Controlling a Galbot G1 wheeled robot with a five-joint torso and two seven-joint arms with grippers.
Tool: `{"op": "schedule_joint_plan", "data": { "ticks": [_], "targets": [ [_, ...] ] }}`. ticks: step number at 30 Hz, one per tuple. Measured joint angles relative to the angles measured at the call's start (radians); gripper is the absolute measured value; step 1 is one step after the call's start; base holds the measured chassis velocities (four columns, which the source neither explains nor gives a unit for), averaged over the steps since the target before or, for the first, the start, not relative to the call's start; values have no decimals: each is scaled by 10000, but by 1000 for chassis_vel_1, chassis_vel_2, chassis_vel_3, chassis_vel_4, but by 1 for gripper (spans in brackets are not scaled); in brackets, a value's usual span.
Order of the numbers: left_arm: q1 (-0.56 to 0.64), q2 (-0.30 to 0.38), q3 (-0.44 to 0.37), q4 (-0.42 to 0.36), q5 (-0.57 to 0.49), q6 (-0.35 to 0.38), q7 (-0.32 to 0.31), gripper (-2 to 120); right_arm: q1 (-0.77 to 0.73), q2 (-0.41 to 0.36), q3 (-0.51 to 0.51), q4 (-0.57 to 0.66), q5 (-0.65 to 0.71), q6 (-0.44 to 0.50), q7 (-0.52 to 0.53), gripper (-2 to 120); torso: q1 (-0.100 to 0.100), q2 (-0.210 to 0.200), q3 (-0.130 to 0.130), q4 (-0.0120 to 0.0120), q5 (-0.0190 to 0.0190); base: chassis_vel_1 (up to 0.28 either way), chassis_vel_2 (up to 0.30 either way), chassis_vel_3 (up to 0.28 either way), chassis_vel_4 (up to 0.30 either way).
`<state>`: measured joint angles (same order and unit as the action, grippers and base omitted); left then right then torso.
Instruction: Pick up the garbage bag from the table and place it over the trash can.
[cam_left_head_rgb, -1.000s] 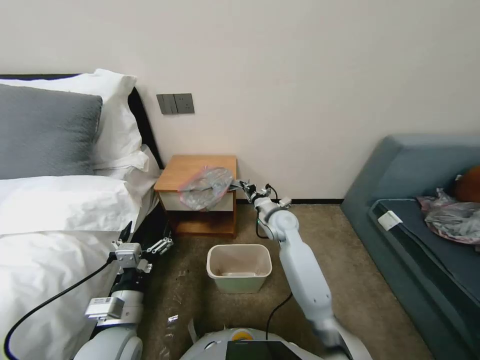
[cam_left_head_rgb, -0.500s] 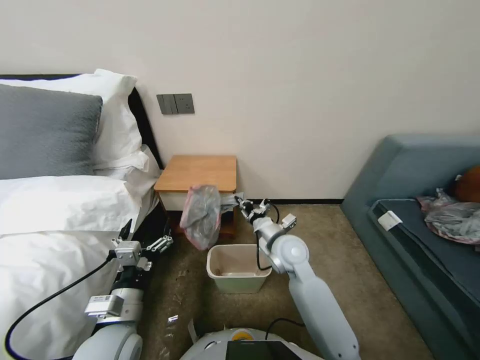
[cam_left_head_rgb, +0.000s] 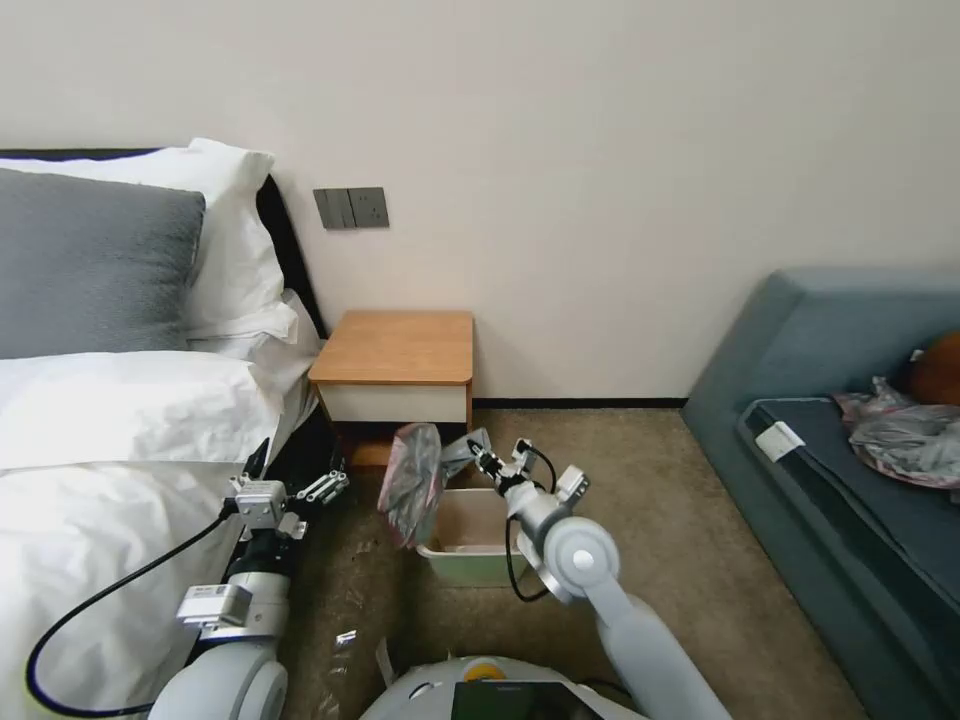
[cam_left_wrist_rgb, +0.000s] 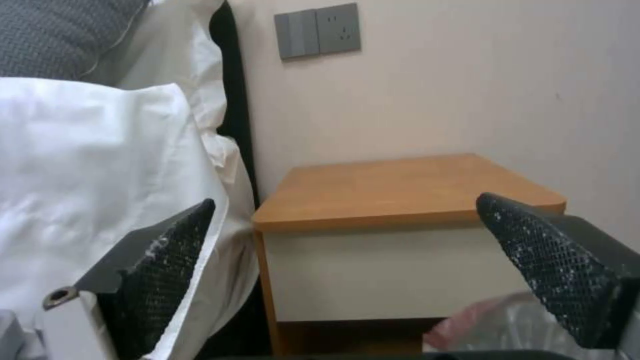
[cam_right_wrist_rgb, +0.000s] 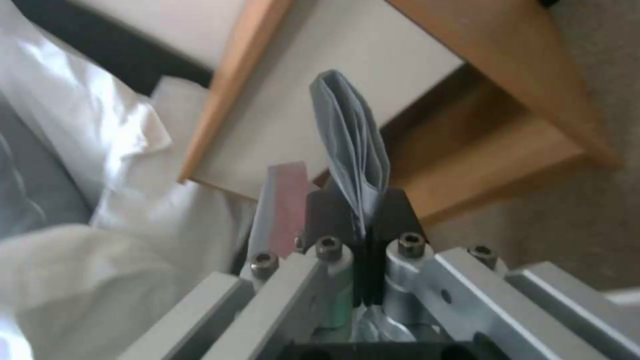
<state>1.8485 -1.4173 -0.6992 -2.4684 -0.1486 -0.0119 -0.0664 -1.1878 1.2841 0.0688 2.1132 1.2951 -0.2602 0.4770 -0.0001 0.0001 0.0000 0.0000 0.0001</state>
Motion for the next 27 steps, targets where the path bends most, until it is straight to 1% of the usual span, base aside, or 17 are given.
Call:
{"op": "schedule_joint_plan", "data": {
  "ticks": [1, 4, 8, 14, 23, 25, 26, 27],
  "targets": [
    [0, 0, 0, 0, 0, 0, 0, 100, 0, 0, 0, 0, 0, 0, 0, 0, 0, 0, 0, 0, 0, 0, 0, 0, 0],
    [-38, 75, -30, 58, -72, 1, -15, 100, -448, -454, 95, 227, -176, -105, -11, 0, 0, -1, 0, 0, -1, 0, 0, 0, 0],
    [-60, 129, -41, 94, -123, 1, -23, 100, -780, -659, 58, 363, -380, -126, 104, 0, 0, 0, 0, 0, -1, 0, 0, 0, 0],
    [-87, 149, -37, 170, -152, -6, -32, 100, -1143, -699, -41, 550, -758, -108, 389, 0, 0, 0, 0, 1, 0, 0, 0, 0, 0],
    [-137, 218, -36, 277, -208, -70, -47, 100, -1737, -703, 35, 711, -1017, -114, 383, 0, 0, 0, 0, 0, 0, 0, 0, 0, 0],
    [-140, 218, -34, 285, -207, -75, -47, 100, -1762, -697, 52, 727, -1028, -147, 377, 2, 0, -1, 0, 0, -1, 0, 0, 0, 0],
    [-151, 219, -28, 307, -208, -87, -47, 100, -1815, -688, 75, 769, -1084, -194, 370, 8, 0, -1, 0, 1, -1, 0, 0, 0, 0],
    [-156, 218, -25, 320, -206, -106, -46, 100, -1864, -693, 91, 805, -1123, -196, 357, 11, 1, -1, 0, 1, 0, 0, 0, 0, 0]
  ]
}}
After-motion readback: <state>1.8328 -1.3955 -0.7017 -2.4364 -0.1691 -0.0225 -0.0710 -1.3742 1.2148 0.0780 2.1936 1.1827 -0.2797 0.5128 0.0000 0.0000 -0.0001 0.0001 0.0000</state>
